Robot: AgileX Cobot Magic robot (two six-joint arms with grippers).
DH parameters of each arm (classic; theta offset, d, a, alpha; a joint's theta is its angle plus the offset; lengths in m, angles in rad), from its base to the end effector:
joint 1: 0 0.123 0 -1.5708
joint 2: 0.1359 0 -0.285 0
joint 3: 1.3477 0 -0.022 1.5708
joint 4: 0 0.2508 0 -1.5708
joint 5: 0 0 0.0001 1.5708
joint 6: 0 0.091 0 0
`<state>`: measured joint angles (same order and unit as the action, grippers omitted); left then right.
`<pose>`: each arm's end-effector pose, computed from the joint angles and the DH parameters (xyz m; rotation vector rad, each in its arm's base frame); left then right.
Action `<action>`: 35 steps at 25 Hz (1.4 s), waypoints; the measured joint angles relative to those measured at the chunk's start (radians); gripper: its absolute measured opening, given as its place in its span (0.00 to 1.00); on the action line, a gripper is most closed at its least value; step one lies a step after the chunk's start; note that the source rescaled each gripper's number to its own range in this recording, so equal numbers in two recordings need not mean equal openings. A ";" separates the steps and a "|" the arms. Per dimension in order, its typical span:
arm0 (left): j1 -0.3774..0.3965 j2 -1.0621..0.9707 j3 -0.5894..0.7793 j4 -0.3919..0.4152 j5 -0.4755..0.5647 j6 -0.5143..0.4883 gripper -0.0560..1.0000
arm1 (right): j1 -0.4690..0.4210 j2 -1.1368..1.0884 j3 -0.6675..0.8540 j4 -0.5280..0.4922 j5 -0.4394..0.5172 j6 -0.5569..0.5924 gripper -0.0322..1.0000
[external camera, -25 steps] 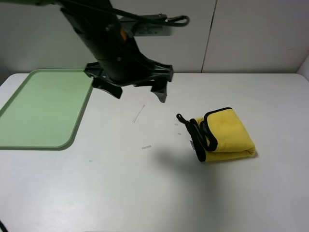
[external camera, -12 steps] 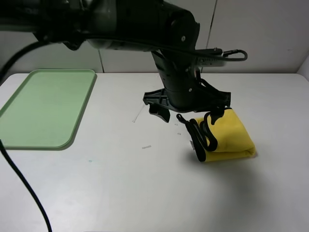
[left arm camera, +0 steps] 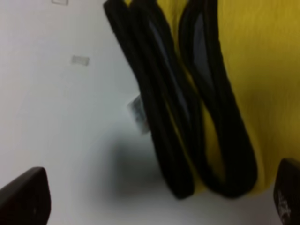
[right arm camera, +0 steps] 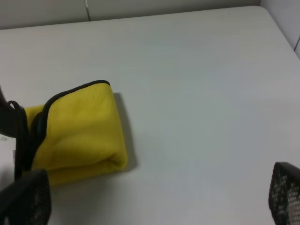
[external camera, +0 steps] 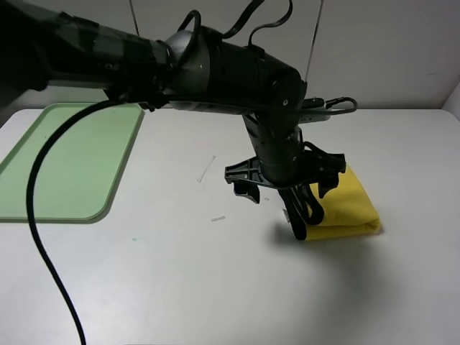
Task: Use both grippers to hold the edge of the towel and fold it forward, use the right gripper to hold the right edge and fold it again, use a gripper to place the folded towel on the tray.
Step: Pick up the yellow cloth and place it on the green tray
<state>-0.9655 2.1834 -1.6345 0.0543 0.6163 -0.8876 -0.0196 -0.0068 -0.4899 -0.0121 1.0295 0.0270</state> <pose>0.2705 -0.3859 0.1596 0.1580 2.7612 -0.5207 -0.0035 -0.0009 0.2770 0.0473 2.0158 -0.0097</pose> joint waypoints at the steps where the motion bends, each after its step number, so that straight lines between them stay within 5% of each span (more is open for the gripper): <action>1: 0.000 0.012 -0.001 -0.002 -0.011 -0.011 0.95 | 0.000 0.000 0.000 0.000 0.000 0.000 1.00; 35: -0.001 0.162 -0.006 -0.048 -0.326 -0.047 0.90 | 0.000 0.000 0.000 0.001 0.000 0.000 1.00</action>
<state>-0.9664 2.3450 -1.6403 0.0061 0.2901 -0.9350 -0.0196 -0.0068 -0.4899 -0.0111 1.0295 0.0270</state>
